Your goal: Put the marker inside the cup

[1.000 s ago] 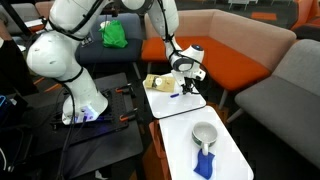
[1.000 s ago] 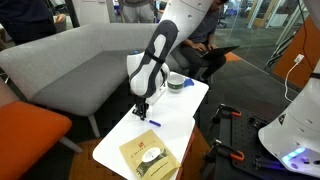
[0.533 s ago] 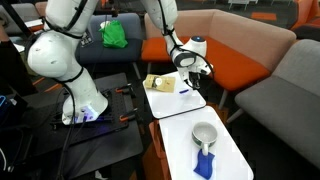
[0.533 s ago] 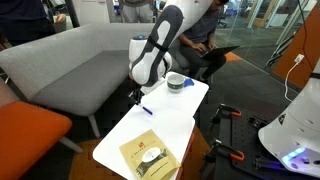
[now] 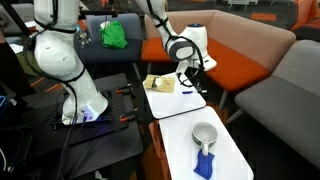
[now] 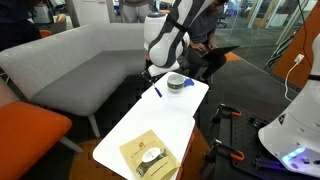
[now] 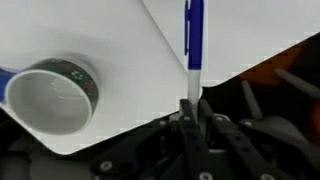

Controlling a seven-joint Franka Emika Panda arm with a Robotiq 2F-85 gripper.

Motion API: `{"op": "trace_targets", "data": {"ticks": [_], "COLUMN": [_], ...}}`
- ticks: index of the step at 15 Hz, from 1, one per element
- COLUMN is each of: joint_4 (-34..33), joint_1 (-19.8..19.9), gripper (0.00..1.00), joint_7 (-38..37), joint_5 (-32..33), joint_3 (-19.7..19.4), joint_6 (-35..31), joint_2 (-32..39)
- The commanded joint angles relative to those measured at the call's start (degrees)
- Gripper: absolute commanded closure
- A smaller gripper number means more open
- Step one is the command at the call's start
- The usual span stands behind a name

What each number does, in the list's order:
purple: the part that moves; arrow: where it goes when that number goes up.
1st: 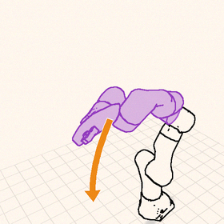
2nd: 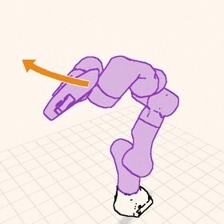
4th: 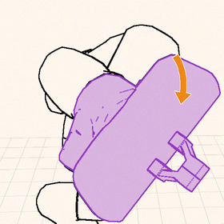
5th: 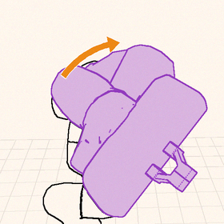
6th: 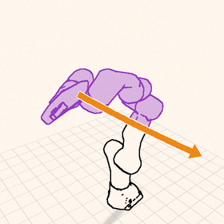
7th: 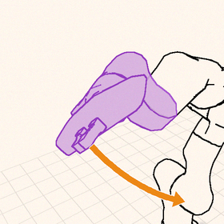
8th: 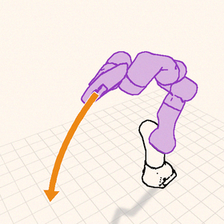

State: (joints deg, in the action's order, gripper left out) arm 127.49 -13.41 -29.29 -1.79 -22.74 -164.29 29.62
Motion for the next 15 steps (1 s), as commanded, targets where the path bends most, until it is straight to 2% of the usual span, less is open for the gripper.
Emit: {"op": "trace_targets", "data": {"ticks": [1,6,10,13,15], "joint_4": [1.9,0.3,-0.1,-1.8,-4.1], "joint_1": [-7.7,-15.6,-19.9,-21.5,-21.1], "gripper": [0.97,0.97,0.97,0.97,0.97], "joint_7": [-13.1,-28.6,-39.9,-48.0,-52.6], "joint_5": [2.9,6.6,8.9,10.6,11.7], "joint_3": [-9.1,-22.1,-29.7,-32.7,-32.5], "joint_6": [0.9,4.2,7.7,13.0,18.2], "joint_2": [-1.2,1.1,3.4,6.4,8.7]}}
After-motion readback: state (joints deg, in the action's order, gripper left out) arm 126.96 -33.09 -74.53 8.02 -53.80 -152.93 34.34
